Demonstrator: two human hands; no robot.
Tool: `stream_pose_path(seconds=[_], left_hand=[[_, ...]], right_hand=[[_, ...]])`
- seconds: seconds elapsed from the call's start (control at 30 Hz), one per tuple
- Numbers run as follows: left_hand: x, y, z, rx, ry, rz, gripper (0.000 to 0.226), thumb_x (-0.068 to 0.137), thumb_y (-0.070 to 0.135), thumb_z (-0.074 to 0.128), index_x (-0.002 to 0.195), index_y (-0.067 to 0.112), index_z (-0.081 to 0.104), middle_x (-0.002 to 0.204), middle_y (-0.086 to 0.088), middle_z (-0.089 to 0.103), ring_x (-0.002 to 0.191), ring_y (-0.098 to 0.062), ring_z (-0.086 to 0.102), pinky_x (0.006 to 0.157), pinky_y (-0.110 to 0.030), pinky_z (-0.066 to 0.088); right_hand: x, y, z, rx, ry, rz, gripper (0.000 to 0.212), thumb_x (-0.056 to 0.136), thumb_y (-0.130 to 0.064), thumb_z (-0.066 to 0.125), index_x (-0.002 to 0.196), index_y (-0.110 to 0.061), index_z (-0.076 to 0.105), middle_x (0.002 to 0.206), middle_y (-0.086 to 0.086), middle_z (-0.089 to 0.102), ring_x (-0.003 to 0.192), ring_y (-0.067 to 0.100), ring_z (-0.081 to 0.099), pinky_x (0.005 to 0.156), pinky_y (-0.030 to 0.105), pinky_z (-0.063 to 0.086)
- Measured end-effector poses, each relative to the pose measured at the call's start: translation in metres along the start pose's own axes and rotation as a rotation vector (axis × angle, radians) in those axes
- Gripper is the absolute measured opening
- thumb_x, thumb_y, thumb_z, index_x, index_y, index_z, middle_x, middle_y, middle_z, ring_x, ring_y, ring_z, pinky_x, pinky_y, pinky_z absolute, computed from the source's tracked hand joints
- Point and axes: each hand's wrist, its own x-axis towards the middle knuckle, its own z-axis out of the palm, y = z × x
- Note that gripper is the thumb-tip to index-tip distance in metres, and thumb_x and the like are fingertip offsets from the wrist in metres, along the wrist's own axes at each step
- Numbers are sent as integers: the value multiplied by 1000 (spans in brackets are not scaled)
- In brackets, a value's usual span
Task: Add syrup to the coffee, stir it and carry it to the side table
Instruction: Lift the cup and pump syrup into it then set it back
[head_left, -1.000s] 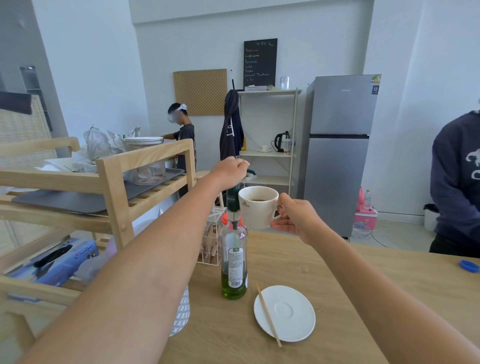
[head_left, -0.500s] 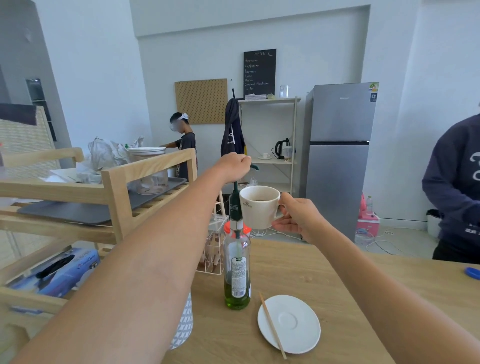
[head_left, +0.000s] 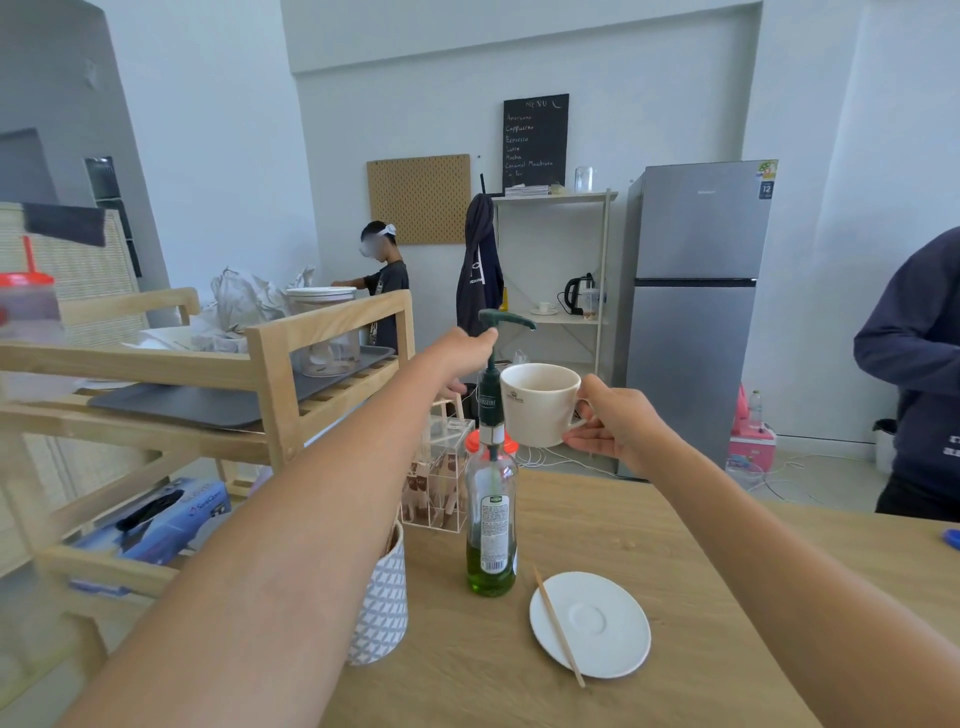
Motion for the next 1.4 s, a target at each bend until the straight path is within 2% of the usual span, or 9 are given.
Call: stream_pose_path(seconds=[0.1,0.17,0.27,0.47,0.67,0.87,1.0,1.17,1.4], left_hand=[[-19,-5,-4,-132,-230,-138,55,97,49,35,129,5,43,133,-21,49,92,-31,62,77,-38,57],[-30,-9,-2,-197,-336,-186,47,97,44,38,119,3,46,127,-24,50,94,-33,62,68,-36,60],[-38,-15,3,-321,-371,-248,46,98,38,38,128,2,42,113,-26,55,101,-39,62,62,-36,61],[-44,-27,19,-456,-471,-212,36,96,30,45,123,4,46,121,-27,55,107,-39,62,87,-43,56],[-51,-38,41,-559,-485,-202,24,97,26,46,104,4,54,108,-20,56,91,-35,66,63,-38,61],[-51,-53,74,-535,-498,-229,19,98,19,41,99,6,55,114,-20,55,97,-36,63,68,-41,60],[-52,-67,102,-501,-494,-275,24,99,19,37,93,4,55,109,-19,56,93,-33,62,69,-39,56],[-48,-86,135,-487,-502,-333,21,97,19,42,93,5,57,103,-14,56,105,-33,58,85,-41,53],[-43,-111,176,-515,-494,-394,20,97,16,41,88,6,57,100,-11,55,106,-32,54,89,-41,51]], right_hand=[[-7,0,1,9,-2,2,25,85,-25,54,76,-3,57,70,16,65,51,22,68,44,23,55],[-12,1,1,12,-4,3,24,85,-25,53,76,-2,56,69,16,63,50,22,67,44,23,54],[-20,1,0,18,-11,7,24,85,-24,52,72,-4,55,69,16,63,52,22,67,43,22,54],[-30,7,-3,28,-3,25,24,85,-24,53,74,-3,56,71,15,60,55,24,66,43,23,55],[-36,23,-12,29,11,54,26,83,-23,50,65,-5,52,74,15,57,55,24,65,42,20,52],[-33,59,-21,26,40,110,24,84,-24,51,70,-5,54,70,12,55,53,22,64,41,20,52],[-28,93,-27,43,65,167,24,83,-23,51,68,-5,53,67,10,51,52,23,64,42,21,52],[-22,131,-31,58,83,250,21,79,-26,54,72,-7,55,68,9,52,59,26,65,44,23,54],[-23,174,-36,137,109,318,18,75,-23,57,68,-7,55,60,7,50,54,26,63,43,24,54]])
